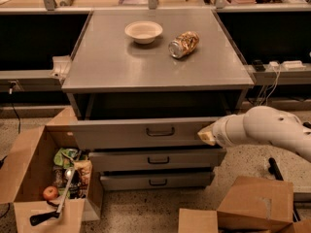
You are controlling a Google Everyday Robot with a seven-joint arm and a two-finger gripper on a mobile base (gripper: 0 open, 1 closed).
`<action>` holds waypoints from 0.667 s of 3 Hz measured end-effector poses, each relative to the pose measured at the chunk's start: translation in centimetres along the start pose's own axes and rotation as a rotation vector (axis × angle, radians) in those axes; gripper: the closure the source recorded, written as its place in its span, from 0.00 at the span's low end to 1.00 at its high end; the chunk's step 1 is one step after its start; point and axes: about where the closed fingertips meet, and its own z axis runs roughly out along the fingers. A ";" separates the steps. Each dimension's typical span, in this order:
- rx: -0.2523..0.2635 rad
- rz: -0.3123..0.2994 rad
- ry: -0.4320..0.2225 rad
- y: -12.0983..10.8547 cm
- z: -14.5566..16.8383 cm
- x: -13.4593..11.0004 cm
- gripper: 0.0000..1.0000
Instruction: Close top drawer
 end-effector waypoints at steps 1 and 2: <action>-0.004 0.000 -0.014 -1.0 1.0 -1.6 1.00; -0.014 0.000 -0.028 -1.8 2.1 -3.5 1.00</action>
Offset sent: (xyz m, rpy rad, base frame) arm 0.0582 0.0124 0.0119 0.0331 -0.0194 0.0080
